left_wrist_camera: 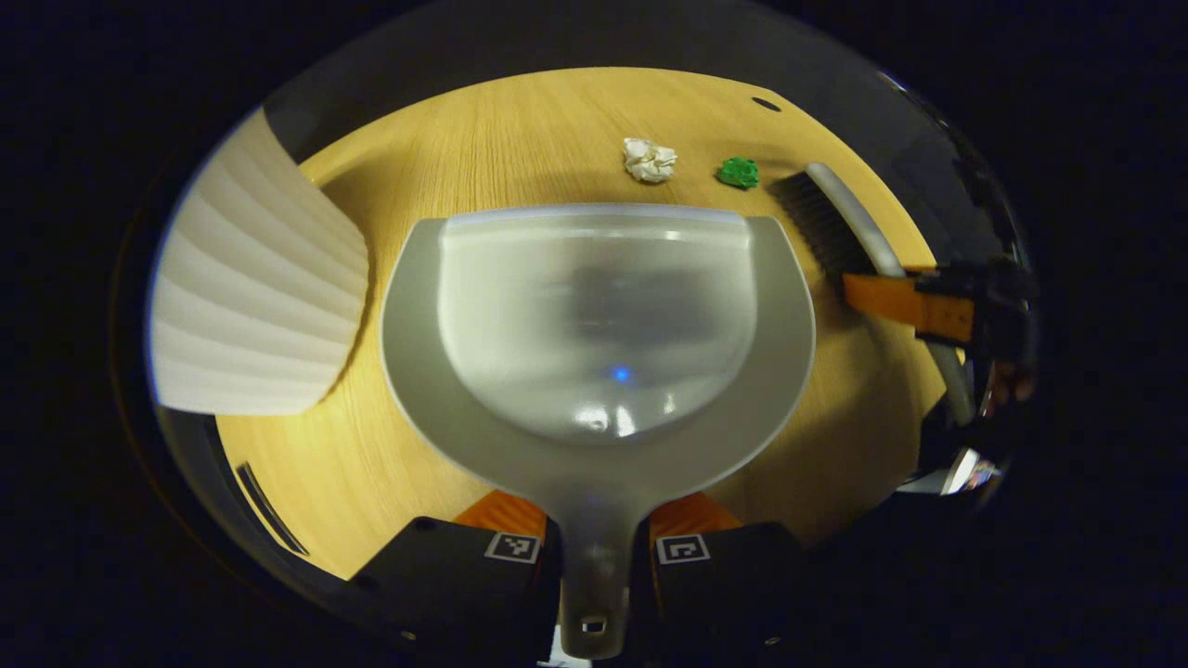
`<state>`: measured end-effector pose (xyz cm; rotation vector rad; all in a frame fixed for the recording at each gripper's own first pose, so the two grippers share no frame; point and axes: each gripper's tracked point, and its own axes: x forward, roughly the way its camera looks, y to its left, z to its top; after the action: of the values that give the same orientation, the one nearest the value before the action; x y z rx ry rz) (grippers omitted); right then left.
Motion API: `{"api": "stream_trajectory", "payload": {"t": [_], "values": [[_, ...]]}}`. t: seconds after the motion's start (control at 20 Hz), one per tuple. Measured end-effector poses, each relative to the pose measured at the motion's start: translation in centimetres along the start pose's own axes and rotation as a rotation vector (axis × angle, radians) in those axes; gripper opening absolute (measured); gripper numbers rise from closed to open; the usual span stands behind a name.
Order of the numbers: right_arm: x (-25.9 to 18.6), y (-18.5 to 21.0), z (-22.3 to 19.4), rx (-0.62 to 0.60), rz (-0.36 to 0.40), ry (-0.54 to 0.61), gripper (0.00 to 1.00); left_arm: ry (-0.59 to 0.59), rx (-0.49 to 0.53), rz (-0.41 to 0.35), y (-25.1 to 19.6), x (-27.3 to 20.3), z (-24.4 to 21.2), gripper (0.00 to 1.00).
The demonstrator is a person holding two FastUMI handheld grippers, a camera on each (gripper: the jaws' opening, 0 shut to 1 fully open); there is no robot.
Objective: Pick up the small broom and dustpan from the desktop, sweep the trash into the dustpan with the broom, and then empty the trash into the garbage bin.
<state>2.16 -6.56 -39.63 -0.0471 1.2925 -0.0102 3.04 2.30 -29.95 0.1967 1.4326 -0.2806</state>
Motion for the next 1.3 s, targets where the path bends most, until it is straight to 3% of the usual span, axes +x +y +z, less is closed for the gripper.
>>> {"api": "stream_trajectory", "payload": {"t": [0.05, 0.1, 0.15, 0.3, 0.45, 0.65, 0.75, 0.95, 1.15, 1.3], "values": [[0.3, -0.5, 1.2, -0.013, 0.003, -0.011, 0.31, -0.017, 0.045, -0.006, 0.5, -0.3, 0.9, 0.31], [0.5, -0.6, 2.5, -0.018, 0.013, -0.019, 0.40, -0.019, 0.099, -0.009, 1.0, -0.6, 1.6, 0.31], [0.6, -0.7, 3.7, -0.024, 0.027, -0.023, 0.31, -0.019, 0.155, -0.010, 1.4, -0.6, 2.4, 0.30], [2.4, -1.3, 6.9, -0.133, 0.033, -0.031, 0.31, 0.016, 0.292, -0.060, 2.0, 0.8, 3.3, 0.30], [4.1, -0.7, 8.9, -0.216, 0.079, 0.009, 0.31, 0.064, 0.362, -0.099, 2.1, 1.8, 4.0, 0.31], [5.3, 0.9, 9.4, -0.332, 0.127, 0.041, 0.31, 0.100, 0.449, -0.093, 3.0, 2.6, 5.3, 0.31], [4.8, 3.2, 9.0, -0.377, 0.196, 0.055, 0.31, 0.118, 0.488, -0.102, 2.7, 3.4, 5.6, 0.31], [2.9, 9.0, 6.3, -0.500, 0.385, 0.094, 0.31, 0.117, 0.546, -0.113, 2.0, 3.7, 6.5, 0.31], [0.4, 13.3, 5.4, -0.540, 0.520, 0.153, 0.31, 0.114, 0.539, -0.118, 2.0, 3.5, 6.2, 0.31], [0.9, 13.6, 5.1, -0.555, 0.520, 0.146, 0.31, 0.110, 0.504, -0.125, 1.6, 3.3, 5.7, 0.31]]}}
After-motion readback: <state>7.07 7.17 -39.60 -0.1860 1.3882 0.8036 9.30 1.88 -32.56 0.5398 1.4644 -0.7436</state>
